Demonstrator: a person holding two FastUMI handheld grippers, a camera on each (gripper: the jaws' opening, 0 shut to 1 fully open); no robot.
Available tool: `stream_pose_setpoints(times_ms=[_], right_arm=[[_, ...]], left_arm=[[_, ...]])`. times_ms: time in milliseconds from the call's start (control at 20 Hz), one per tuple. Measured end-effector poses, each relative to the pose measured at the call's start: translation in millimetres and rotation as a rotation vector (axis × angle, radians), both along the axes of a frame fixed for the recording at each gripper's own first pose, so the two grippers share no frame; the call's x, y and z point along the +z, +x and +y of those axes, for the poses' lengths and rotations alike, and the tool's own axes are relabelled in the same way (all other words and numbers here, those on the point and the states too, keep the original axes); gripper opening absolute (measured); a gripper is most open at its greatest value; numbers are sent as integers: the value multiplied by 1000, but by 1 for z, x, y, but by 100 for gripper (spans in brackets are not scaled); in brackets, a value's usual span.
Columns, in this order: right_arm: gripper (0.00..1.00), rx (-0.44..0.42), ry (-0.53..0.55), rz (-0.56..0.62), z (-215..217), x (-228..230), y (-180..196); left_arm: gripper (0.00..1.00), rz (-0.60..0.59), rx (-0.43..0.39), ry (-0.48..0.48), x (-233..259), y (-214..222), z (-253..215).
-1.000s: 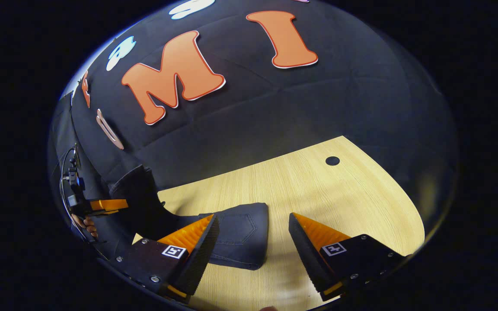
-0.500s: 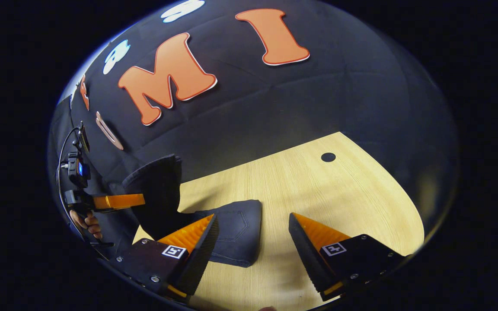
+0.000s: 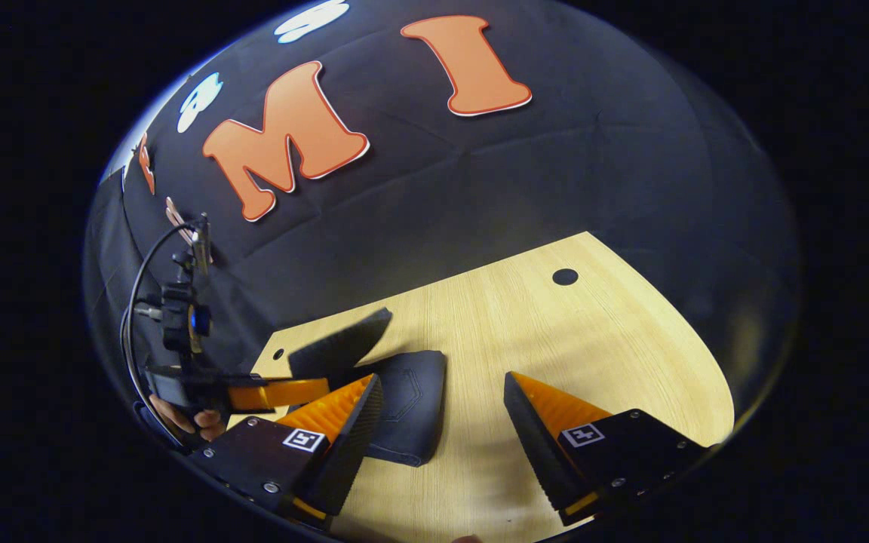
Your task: Grasp the waist and the cuffs of the jeans and fold them to make the two legs overlap; first hold the waist and fold one-third of the jeans toward the cuffs, then hold the cuffs and fold the remaining one-third in the same direction to finish folding.
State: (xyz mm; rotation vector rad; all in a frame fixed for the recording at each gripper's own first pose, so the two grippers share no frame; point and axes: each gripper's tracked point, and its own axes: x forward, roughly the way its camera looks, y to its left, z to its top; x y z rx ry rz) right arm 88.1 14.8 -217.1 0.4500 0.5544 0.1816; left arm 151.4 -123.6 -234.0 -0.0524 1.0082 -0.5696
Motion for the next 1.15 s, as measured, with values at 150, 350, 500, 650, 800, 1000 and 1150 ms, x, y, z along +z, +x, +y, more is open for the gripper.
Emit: stream_pose_setpoints(times_ms=[150,350,500,650,800,1000,1150], right_arm=[[98,-5,-18,-25,-3,3,3],[98,-1,-73,-84,-1,16,5],[98,-1,-139,-202,5,47,8],[98,1,-233,-343,15,82,10],[98,15,-295,-463,28,114,6],[97,27,-328,-559,41,135,-11],[98,18,-340,-618,48,148,-20]], left_arm=[[28,0,-20,-6,-3,-13,-11],[83,-128,-5,-4,27,-5,6],[83,-251,47,11,56,1,31],[91,-406,133,20,91,6,61],[97,-542,242,17,117,-4,79],[97,-728,359,17,121,-23,74],[97,-796,426,-22,128,-28,82]])
